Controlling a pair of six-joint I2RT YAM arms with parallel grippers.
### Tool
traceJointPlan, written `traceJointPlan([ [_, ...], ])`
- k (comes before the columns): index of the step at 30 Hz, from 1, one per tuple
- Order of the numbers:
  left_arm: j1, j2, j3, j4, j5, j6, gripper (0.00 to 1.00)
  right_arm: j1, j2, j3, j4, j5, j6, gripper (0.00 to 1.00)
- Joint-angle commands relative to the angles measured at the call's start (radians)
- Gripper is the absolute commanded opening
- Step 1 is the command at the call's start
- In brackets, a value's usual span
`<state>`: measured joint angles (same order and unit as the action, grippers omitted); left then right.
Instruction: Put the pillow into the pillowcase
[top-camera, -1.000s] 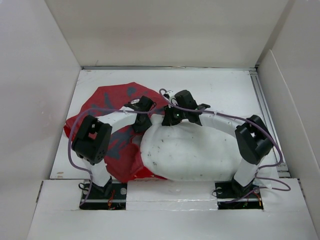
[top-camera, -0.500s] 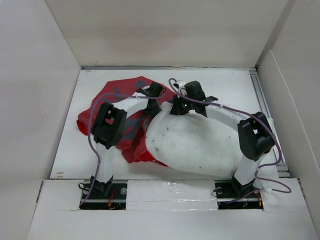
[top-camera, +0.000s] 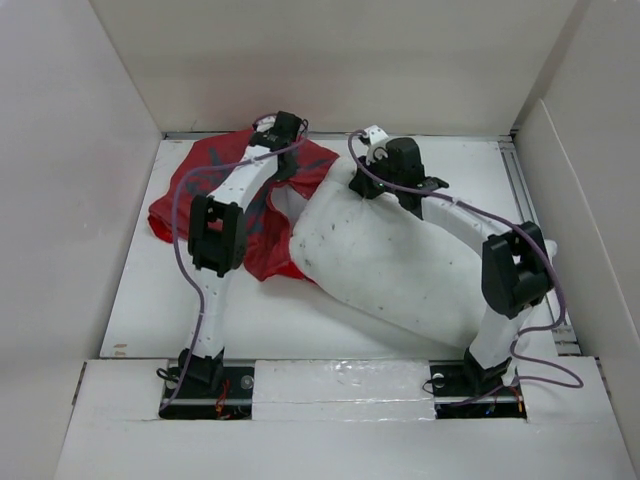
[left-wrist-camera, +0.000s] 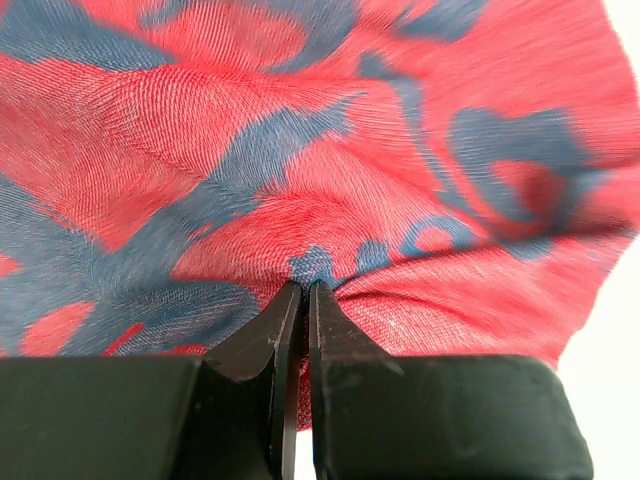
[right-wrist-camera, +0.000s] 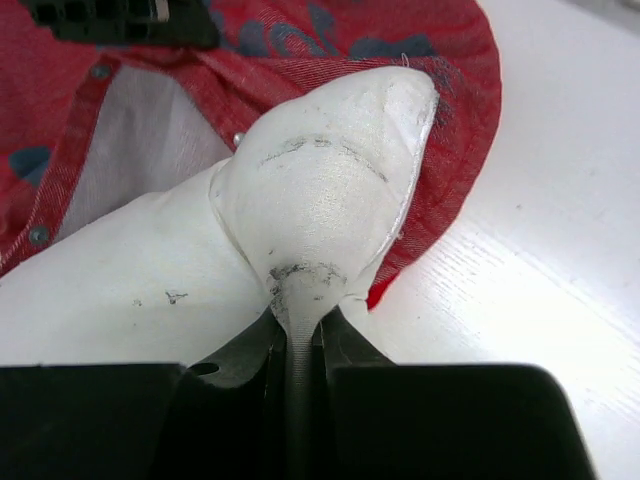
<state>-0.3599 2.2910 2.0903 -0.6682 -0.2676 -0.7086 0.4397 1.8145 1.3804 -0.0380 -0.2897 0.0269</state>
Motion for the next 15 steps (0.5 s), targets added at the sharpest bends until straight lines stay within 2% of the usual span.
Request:
traceJointPlan([
  [1, -0.010, -0.119, 0.112, -0.005, -0.012, 0.081, 0.00, 0.036, -0.115, -0.027, 0.102, 0.026, -0.093, 0.00],
  [9, -0.010, -0.157, 0.151, 0.024, 0.061, 0.126, 0.00, 0.175, -0.192, -0.153, 0.102, 0.107, -0.154, 0.00],
  [15, -0.010, -0.134, 0.191, -0.013, 0.071, 0.136, 0.00, 0.175, -0.126, -0.155, 0.102, -0.023, -0.188, 0.00],
])
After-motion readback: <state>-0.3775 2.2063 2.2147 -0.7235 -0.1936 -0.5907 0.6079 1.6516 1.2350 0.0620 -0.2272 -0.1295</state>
